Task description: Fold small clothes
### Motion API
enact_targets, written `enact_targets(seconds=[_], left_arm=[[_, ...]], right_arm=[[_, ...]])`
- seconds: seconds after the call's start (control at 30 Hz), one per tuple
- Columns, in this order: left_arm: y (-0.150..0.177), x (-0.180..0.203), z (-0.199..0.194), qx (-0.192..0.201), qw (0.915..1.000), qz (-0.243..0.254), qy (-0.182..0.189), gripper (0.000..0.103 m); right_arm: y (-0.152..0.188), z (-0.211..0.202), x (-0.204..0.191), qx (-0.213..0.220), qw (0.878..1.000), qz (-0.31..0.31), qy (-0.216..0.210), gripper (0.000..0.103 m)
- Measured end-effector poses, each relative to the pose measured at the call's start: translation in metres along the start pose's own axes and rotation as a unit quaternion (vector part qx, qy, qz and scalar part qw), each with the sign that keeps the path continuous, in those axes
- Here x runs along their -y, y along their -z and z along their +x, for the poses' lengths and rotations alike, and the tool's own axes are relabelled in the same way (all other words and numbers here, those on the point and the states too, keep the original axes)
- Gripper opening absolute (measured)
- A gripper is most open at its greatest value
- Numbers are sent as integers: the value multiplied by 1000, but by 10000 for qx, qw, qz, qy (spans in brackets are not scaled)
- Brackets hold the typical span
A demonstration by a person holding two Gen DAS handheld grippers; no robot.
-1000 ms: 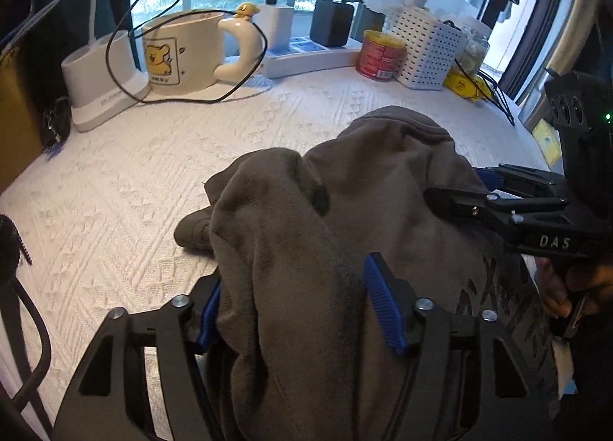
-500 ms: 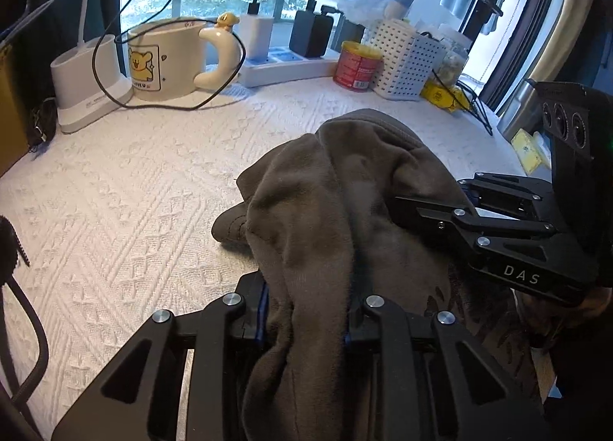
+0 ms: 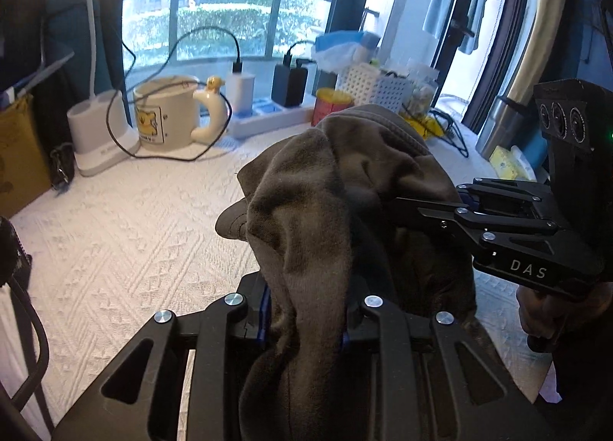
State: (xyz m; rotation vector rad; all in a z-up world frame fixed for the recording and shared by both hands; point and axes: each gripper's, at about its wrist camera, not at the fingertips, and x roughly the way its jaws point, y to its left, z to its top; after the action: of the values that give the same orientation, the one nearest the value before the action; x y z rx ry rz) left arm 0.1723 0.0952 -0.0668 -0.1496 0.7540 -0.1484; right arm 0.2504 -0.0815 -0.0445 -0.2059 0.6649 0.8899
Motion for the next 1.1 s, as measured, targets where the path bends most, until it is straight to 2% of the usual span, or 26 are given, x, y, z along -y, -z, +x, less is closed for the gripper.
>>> enact_targets(seconds=[0.33,0.53,0.77,1.1], left_arm=[[1,15,-39,520,9985,140,-82,23],[1,17,-74,982,9949,136,-199,22],[5,16,-123,1563,9870,172,-324,22],[19,9,-197,2351,9696,271,-619,22]], right_arm=[[-8,-49,-25,534,9983,-216,38,17],[-18,-87,-50,986,9939,-491,59,17],[-27,-128,-88,1514,9842,-919,70,17],[-32,-175,-150,2152,9666,-1393,-73,17]])
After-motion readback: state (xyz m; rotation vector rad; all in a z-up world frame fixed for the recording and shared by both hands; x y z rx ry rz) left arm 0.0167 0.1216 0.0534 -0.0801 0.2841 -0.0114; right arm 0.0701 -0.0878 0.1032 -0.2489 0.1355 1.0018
